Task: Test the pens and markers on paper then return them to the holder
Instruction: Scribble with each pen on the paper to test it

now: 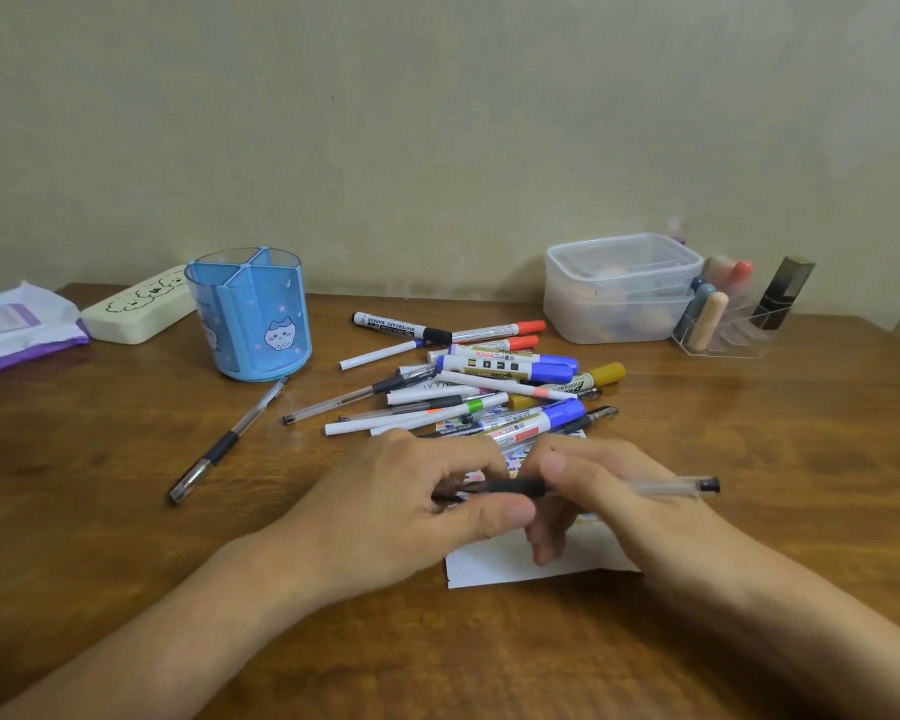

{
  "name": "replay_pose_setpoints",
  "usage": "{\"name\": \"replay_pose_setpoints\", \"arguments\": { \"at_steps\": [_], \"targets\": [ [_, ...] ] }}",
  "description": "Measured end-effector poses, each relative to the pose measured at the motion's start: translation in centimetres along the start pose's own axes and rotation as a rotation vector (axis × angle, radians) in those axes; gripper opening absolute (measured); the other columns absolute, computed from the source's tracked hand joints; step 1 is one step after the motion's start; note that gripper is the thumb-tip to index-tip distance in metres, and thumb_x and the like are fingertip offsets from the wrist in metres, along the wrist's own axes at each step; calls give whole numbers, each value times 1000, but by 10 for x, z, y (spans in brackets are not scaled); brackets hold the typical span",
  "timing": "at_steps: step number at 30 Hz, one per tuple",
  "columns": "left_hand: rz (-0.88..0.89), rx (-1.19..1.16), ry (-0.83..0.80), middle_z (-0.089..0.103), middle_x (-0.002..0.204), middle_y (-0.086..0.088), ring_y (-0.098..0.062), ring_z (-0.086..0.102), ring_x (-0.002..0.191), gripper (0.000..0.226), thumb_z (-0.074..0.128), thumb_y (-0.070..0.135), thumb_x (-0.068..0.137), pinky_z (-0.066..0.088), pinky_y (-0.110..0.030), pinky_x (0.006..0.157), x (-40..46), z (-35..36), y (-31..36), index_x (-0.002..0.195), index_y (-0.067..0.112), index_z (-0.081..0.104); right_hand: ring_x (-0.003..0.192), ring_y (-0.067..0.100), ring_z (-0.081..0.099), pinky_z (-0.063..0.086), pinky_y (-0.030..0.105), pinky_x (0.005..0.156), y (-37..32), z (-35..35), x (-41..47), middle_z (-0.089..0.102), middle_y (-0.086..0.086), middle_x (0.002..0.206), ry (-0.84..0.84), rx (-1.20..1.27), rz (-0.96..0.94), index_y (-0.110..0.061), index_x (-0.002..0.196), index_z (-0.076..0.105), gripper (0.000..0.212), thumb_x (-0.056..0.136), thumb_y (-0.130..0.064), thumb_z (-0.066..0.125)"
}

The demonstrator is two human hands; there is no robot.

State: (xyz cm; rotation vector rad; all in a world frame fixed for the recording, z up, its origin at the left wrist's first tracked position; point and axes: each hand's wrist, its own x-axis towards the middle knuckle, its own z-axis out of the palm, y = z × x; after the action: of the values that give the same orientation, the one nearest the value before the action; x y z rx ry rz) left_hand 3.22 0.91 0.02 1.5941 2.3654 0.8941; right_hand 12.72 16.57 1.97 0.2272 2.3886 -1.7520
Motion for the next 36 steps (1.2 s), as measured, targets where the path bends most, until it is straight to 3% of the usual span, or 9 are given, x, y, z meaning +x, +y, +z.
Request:
{"name": "replay_pose_setpoints", "arguments": {
  "at_steps": [2,4,7,9,12,19,22,28,36],
  "targets": [
    [-83,47,-33,56,70,19,-8,52,65,53,43,88,72,50,-31,59,-2,-4,-4,103,46,52,45,23,66,53,30,53,14,-22,4,62,6,46,28,9,156,-3,66,61,46,105,-8,38],
    [-159,110,-98,57,77,20,-6,55,72,52,50,86,71,57,-36,73,-2,-12,-10,106,49,49,42,23,63,51,31,56,16,-18,-1,62,12,48,28,4,62,3,75,63,38,102,-16,44],
    [-218,171,-187,55,87,18,0,58,86,50,57,82,71,57,-35,85,-3,-19,-17,111,55,47,66,28,71,56,31,62,23,-24,-12,74,15,77,301,163,-200,-15,97,78,27,91,-24,52],
    [-241,181,-256,56,103,21,3,60,96,54,58,83,69,56,-32,89,-4,-21,-11,115,59,44,68,25,70,55,29,60,32,-27,-14,74,11,77,300,131,-237,-14,92,78,14,96,-16,65],
    [-244,216,-304,54,120,20,4,60,103,59,57,83,69,54,-30,92,-3,-17,-10,121,61,41,61,17,66,51,24,58,38,-22,-6,70,3,67,296,-55,-278,-17,82,74,10,91,-21,70],
    [-221,243,-318,55,112,23,5,58,102,60,58,82,71,53,-30,92,-2,-14,-14,124,63,38,75,10,70,56,24,67,45,-12,-10,74,-9,80,282,-343,-307,-25,84,75,10,84,-15,75],
    [-223,251,-329,47,99,30,6,58,101,60,58,82,72,54,-29,92,-1,-13,-14,124,62,37,65,12,67,56,31,62,46,-9,-9,73,-3,73,322,-355,-298,-24,78,74,5,82,-20,73],
    [-232,238,-326,50,106,24,4,59,102,59,60,79,72,54,-30,92,-1,-13,-15,124,59,39,56,3,58,45,19,55,48,-8,-8,69,-3,65,328,-348,-298,-22,73,71,8,80,-19,71],
    [-234,248,-336,45,101,27,6,59,101,57,59,80,73,54,-30,92,-1,-13,-15,122,58,40,57,4,60,44,15,55,49,-7,-7,70,-5,67,301,-368,-294,-24,76,72,9,83,-18,72]
  ]
}}
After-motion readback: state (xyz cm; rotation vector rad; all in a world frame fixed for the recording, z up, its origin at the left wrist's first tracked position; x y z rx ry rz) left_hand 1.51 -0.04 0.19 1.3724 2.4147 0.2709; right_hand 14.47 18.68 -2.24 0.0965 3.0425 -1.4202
